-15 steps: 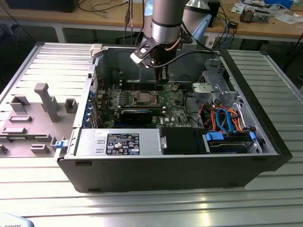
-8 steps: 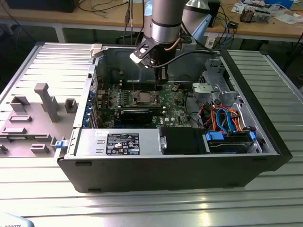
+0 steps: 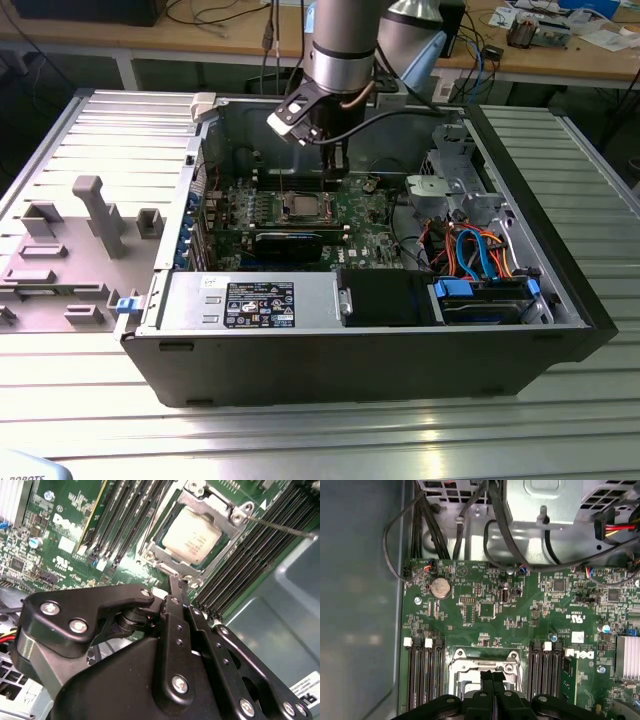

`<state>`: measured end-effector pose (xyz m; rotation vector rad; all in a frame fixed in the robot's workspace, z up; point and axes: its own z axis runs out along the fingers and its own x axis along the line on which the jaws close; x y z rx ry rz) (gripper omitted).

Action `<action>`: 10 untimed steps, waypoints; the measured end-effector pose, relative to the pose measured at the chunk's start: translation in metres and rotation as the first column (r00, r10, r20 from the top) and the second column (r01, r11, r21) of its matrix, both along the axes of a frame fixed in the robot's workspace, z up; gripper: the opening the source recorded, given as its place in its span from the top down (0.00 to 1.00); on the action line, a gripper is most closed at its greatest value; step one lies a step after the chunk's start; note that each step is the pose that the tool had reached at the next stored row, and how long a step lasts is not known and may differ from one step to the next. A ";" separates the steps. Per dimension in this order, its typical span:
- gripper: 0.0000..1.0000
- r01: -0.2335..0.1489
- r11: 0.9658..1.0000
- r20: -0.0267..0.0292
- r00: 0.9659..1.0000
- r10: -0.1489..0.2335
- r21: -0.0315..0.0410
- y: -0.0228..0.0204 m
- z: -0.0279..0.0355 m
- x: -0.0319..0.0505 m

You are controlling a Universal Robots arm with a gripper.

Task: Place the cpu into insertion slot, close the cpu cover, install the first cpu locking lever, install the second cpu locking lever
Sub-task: 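Close the cpu cover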

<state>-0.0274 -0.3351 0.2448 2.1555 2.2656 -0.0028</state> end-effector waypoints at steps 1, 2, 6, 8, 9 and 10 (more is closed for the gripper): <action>0.89 -0.001 1.000 0.000 1.000 0.001 0.000 0.0000 -0.0010 -0.0022; 0.89 -0.002 1.000 0.000 1.000 0.002 0.001 0.0000 -0.0026 -0.0050; 0.89 -0.005 1.000 0.000 1.000 0.005 0.002 0.0000 -0.0109 -0.0169; 0.89 -0.005 1.000 0.000 1.000 0.005 0.001 -0.0001 -0.0125 -0.0240; 0.89 -0.005 1.000 0.000 1.000 0.005 0.002 -0.0001 -0.0131 -0.0267; 0.89 -0.005 1.000 0.000 1.000 0.005 0.002 0.0001 -0.0142 -0.0329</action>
